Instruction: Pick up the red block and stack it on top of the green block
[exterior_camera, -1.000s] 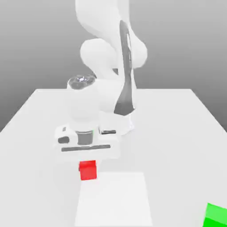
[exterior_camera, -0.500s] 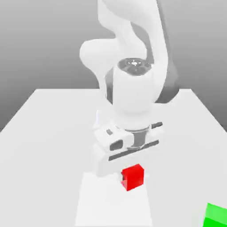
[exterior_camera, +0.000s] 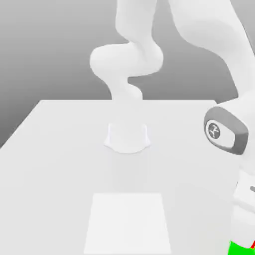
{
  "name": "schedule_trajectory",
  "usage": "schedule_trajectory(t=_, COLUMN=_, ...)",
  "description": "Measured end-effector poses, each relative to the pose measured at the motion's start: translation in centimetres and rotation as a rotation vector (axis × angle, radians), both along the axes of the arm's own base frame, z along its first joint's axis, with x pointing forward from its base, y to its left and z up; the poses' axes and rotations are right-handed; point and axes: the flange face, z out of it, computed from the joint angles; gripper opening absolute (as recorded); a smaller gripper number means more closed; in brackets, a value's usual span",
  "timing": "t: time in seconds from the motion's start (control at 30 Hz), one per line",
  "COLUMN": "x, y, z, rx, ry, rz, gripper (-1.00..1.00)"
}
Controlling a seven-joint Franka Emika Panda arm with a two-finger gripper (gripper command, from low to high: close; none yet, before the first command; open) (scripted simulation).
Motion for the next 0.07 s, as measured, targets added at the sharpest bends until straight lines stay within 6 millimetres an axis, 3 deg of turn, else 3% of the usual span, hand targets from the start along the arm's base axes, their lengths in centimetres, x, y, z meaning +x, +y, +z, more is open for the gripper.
schedule_trajectory(t=0.07, x=0.00, y=0.00, z=0.00, rx=0.000, ry=0.000, rz=0.000, gripper=1.00)
